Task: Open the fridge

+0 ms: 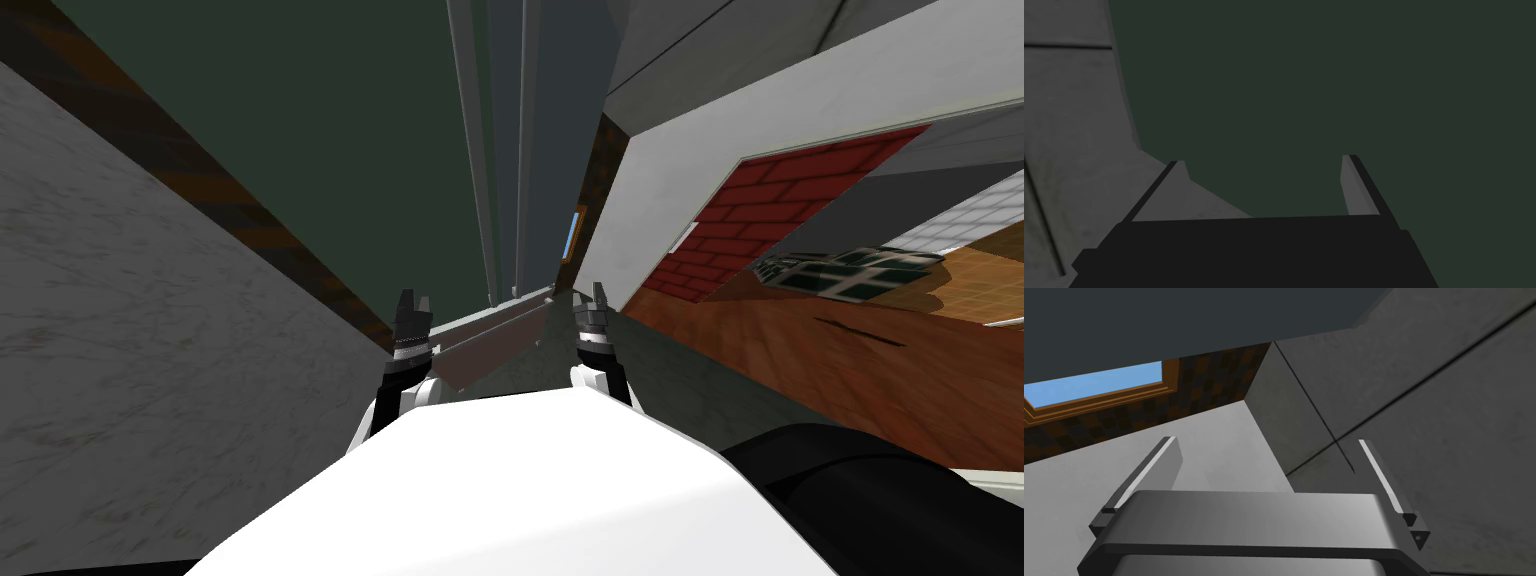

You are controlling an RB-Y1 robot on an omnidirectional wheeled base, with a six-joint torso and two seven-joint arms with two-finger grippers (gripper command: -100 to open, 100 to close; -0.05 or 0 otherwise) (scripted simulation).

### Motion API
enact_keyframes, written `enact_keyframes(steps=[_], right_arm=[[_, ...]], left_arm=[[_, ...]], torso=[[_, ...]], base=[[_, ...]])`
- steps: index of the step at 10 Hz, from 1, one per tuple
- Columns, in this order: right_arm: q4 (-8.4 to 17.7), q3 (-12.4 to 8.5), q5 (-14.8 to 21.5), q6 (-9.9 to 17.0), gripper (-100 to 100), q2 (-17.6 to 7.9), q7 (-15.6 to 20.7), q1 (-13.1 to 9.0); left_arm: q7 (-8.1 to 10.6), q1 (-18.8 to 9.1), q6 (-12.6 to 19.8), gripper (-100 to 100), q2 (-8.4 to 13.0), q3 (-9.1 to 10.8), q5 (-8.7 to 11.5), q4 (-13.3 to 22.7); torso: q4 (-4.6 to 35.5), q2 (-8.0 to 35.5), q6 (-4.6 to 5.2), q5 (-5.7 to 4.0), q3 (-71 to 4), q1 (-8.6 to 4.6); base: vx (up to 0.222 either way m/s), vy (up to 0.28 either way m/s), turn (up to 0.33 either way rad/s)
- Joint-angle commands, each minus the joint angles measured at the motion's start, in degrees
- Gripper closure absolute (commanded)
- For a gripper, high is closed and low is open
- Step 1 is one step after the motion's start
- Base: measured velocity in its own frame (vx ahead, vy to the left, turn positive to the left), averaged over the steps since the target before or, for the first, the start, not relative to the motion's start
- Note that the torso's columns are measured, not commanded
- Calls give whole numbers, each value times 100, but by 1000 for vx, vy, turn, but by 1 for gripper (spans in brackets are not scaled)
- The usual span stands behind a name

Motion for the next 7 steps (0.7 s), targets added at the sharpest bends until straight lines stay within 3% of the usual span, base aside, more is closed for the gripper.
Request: enact_keyframes(steps=[1,7], right_arm=[[0,0,0,0,0,0,0,0],[-2,0,0,-1,0,0,0,0]], left_arm=[[0,0,0,0,0,0,0,0],[0,0,0,0,0,0,0,-1]], torso=[[235,232,0,0,-467,0],[2691,2693,0,0,-5381,0]], base=[[0,0,0],[0,0,0]])
